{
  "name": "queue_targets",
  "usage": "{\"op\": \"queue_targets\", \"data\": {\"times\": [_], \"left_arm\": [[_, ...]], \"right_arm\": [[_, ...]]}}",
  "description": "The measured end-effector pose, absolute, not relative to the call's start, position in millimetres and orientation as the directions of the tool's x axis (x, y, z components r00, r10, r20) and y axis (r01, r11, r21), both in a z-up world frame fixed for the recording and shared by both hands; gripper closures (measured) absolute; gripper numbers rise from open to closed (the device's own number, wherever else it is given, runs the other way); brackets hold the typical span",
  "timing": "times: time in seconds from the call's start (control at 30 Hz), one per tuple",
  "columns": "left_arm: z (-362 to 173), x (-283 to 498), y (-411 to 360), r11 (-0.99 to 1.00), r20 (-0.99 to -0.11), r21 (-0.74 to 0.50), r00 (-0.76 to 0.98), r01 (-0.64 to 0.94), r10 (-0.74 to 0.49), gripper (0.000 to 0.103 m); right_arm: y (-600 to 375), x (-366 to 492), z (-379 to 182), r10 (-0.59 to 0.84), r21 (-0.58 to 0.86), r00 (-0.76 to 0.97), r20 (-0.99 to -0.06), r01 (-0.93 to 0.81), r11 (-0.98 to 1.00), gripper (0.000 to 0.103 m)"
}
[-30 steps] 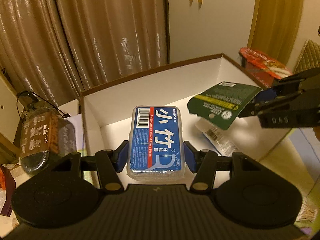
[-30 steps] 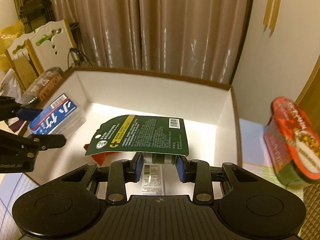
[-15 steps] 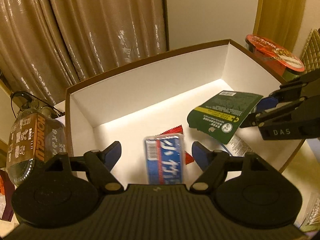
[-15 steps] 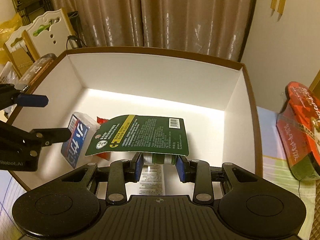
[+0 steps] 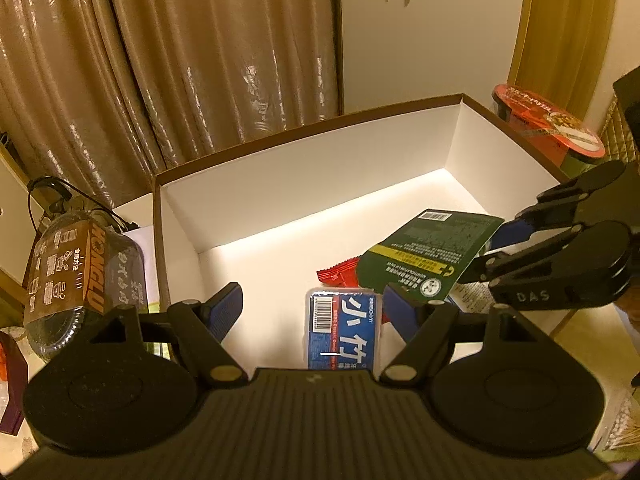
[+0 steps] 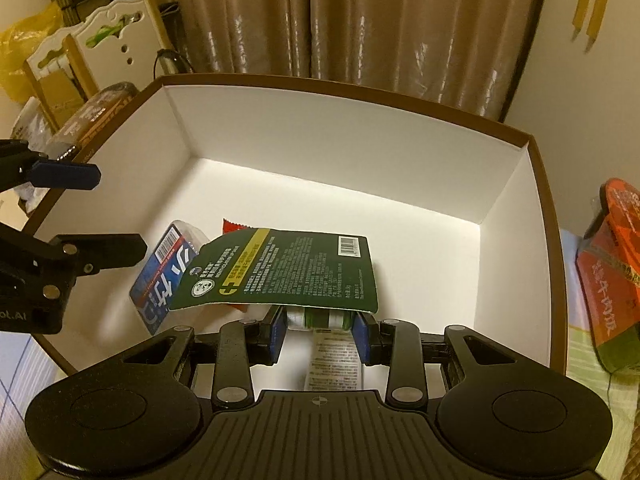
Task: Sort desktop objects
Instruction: 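Open the left gripper to drop the blue box while the right gripper releases the green package, then withdraw both open grippers from the box toward the remaining items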
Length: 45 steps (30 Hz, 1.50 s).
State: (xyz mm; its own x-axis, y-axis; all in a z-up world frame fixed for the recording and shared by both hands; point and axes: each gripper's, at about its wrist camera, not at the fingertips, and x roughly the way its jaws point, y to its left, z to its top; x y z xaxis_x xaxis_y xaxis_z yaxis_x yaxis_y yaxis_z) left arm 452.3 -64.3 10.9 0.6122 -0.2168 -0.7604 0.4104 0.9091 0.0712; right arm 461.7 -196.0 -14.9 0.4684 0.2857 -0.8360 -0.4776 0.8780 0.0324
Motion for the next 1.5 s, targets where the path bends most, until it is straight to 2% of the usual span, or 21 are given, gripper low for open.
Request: {"op": "queue_targets", "data": {"times": [0.1, 0.17, 0.2, 0.9, 1.5], "left_arm": [[12, 451, -62, 0.91, -0.759, 0.066, 0.612, 0.408, -0.219, 0.029], [13, 450, -61, 0.912, -0.759, 0.064, 0.613, 0.405, -0.219, 0.029], [14, 449, -59, 0.913, -0.758, 0.062, 0.614, 0.403, -0.219, 0.029], [43, 417, -44, 0.924, -0.733, 0.034, 0.637, 0.381, -0.236, 0.029], [65, 342, -37, 0.926, -0.719, -0.018, 0.638, 0.378, -0.275, 0.027]], "right_arm": [[-195, 460, -14, 0.278, 0.021, 0.478, -0.833, -0.476, 0.879, 0.068], [-195, 459, -13, 0.276, 0.015, 0.486, -0.829, -0.475, 0.88, 0.034], [-195, 458, -12, 0.278, 0.013, 0.495, -0.823, -0.473, 0.881, 0.012], [-196, 418, 30, 0.287, -0.03, 0.565, -0.774, -0.486, 0.874, 0.012], [-207, 329, 75, 0.308, -0.014, 0.596, -0.742, -0.473, 0.881, 0.012]]}}
